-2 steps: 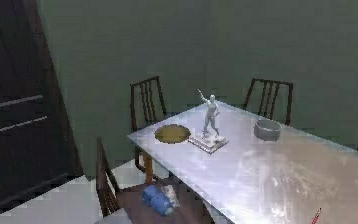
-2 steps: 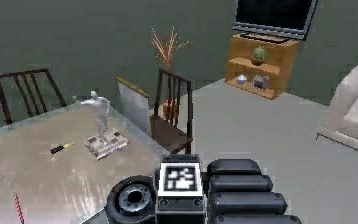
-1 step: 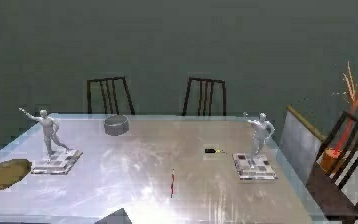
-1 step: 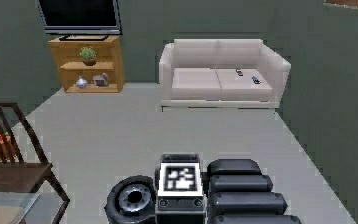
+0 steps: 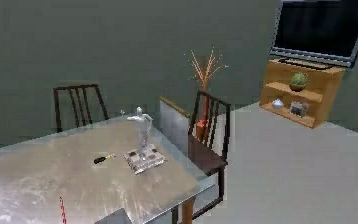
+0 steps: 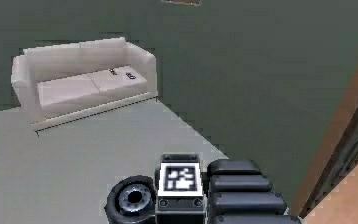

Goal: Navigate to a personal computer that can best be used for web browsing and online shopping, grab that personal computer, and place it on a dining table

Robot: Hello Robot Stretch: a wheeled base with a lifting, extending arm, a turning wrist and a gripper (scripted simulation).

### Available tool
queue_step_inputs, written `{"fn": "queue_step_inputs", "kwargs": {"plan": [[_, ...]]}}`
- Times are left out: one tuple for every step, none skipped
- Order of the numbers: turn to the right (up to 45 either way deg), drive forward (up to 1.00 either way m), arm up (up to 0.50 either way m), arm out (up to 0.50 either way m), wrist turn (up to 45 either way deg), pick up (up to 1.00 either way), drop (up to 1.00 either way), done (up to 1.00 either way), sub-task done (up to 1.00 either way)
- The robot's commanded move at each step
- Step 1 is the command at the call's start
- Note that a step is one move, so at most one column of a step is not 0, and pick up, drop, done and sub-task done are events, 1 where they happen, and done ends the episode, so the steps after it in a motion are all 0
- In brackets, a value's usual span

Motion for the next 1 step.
{"fn": "queue_step_inputs", "kwargs": {"plan": [[-45.0, 0.0, 0.0, 0.0, 0.0, 0.0, 0.0, 0.0, 0.0]]}}
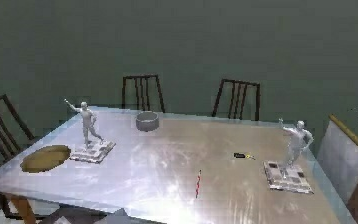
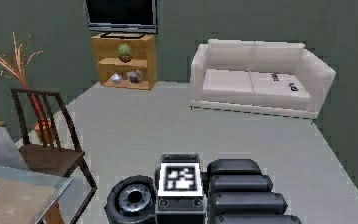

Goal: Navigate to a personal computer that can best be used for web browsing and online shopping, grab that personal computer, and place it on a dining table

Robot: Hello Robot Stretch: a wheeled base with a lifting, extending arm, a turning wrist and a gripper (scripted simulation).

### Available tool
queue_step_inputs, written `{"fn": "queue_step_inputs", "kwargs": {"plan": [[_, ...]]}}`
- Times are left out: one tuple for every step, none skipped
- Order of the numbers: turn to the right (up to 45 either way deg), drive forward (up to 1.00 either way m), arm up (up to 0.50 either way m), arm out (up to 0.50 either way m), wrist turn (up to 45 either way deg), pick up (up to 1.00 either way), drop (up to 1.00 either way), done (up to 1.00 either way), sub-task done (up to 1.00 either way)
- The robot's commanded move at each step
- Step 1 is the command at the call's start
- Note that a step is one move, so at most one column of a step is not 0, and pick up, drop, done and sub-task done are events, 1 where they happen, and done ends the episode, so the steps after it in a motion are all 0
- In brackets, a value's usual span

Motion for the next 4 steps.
{"fn": "queue_step_inputs", "kwargs": {"plan": [[-36.0, 0.0, 0.0, 0.0, 0.0, 0.0, 0.0, 0.0, 0.0], [45.0, 0.0, 0.0, 0.0, 0.0, 0.0, 0.0, 0.0, 0.0], [42.0, 0.0, 0.0, 0.0, 0.0, 0.0, 0.0, 0.0, 0.0], [-45.0, 0.0, 0.0, 0.0, 0.0, 0.0, 0.0, 0.0, 0.0]]}}
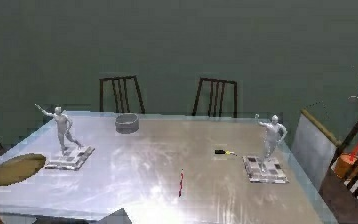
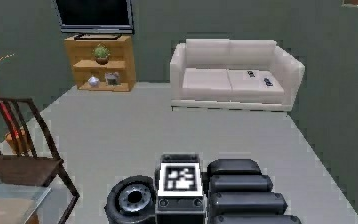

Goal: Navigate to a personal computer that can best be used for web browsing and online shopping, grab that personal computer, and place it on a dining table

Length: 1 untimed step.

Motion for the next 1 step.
{"fn": "queue_step_inputs", "kwargs": {"plan": [[-39.0, 0.0, 0.0, 0.0, 0.0, 0.0, 0.0, 0.0, 0.0]]}}
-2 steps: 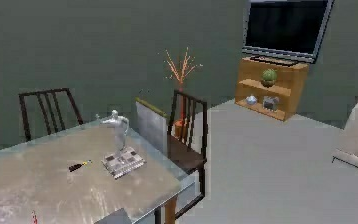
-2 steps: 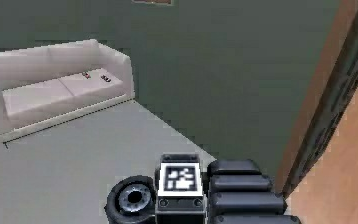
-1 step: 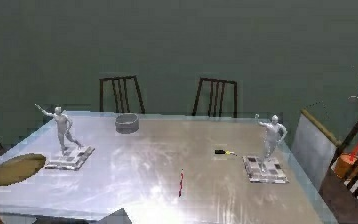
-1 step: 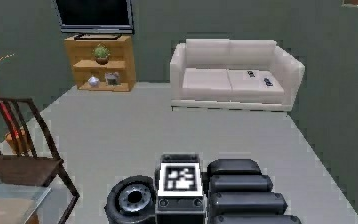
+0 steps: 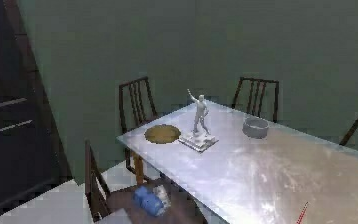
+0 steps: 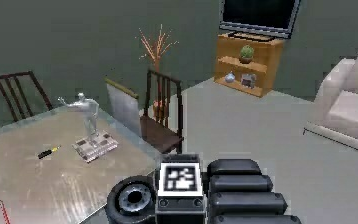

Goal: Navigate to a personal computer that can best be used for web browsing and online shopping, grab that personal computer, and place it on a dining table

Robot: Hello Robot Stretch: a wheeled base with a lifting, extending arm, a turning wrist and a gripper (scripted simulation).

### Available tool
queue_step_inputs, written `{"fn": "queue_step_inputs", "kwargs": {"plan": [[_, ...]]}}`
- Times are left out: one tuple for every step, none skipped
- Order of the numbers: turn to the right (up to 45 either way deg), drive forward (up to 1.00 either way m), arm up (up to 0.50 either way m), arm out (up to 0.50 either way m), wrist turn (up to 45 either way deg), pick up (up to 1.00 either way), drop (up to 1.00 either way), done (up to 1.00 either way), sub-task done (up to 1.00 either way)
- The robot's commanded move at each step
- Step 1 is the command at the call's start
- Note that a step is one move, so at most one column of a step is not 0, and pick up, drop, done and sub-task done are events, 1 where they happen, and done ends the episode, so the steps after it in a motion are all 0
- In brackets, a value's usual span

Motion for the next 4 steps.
{"fn": "queue_step_inputs", "kwargs": {"plan": [[45.0, 0.0, 0.0, 0.0, 0.0, 0.0, 0.0, 0.0, 0.0], [30.0, 0.0, 0.0, 0.0, 0.0, 0.0, 0.0, 0.0, 0.0], [-45.0, 0.0, 0.0, 0.0, 0.0, 0.0, 0.0, 0.0, 0.0], [-6.0, 0.0, 0.0, 0.0, 0.0, 0.0, 0.0, 0.0, 0.0]]}}
